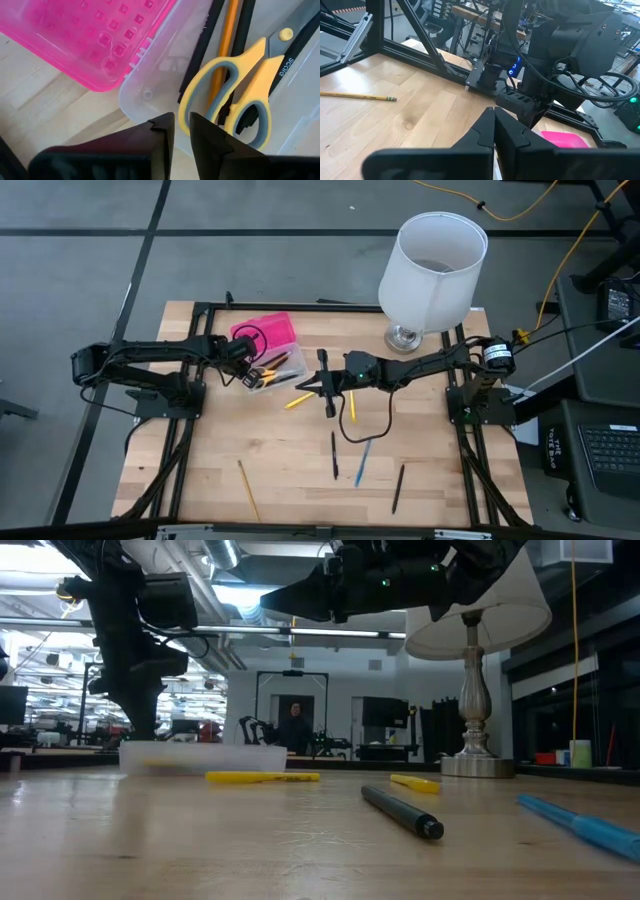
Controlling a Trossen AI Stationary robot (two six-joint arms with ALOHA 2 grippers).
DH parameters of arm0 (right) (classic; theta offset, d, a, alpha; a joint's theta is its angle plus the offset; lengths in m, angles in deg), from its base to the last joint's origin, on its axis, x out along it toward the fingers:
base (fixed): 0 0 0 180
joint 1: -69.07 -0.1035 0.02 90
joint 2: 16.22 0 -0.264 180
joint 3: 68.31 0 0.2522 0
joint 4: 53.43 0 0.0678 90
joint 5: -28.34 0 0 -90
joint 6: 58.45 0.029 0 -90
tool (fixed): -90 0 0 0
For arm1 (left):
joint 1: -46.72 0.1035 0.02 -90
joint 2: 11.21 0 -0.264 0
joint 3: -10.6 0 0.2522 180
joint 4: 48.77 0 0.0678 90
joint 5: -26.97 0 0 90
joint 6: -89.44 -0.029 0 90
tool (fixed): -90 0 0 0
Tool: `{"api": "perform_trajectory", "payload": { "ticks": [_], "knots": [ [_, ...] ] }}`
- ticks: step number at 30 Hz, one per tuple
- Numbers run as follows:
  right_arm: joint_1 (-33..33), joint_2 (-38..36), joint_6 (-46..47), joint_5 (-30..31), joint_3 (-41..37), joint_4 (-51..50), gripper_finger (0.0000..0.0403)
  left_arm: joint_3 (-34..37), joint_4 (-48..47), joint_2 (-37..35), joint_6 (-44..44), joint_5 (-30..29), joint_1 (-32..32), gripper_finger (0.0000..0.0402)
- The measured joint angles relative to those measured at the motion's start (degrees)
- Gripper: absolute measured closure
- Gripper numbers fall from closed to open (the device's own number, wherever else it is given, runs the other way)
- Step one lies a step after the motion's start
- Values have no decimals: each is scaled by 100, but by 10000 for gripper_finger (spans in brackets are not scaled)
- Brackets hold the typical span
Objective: Pick & place school supplies into a supply box
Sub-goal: Put the yellow pencil into the pink supply box
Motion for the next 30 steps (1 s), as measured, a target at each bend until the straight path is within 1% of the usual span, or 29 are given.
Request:
{"api": "perform_trajectory", "payload": {
  "ticks": [6, 10, 13, 15, 20, 25, 30],
  "knots": [
    [0, 0, 5, 1, 0, 0, 393, 0, 21, -2, -196, -138, 0, 349],
    [0, 0, 26, 2, 0, 0, 392, 1, 34, -86, -582, 100, -8, 349],
    [0, 0, 27, 2, 0, 0, 392, 2, 242, -246, -740, 137, -91, 357],
    [0, 0, 26, 2, 0, 0, 392, 2, 519, -380, -799, 35, -201, 367],
    [0, 0, 50, 2, 0, -20, 392, 2, 905, -955, -1079, -259, -549, 396],
    [-4, 0, 50, 2, 0, -48, 392, 2, 899, -1648, -1284, -829, -1050, 399],
    [-2, 0, 48, 4, 0, -59, 392, 2, 1041, -2019, -1581, -903, -1817, 401]
  ]
}}
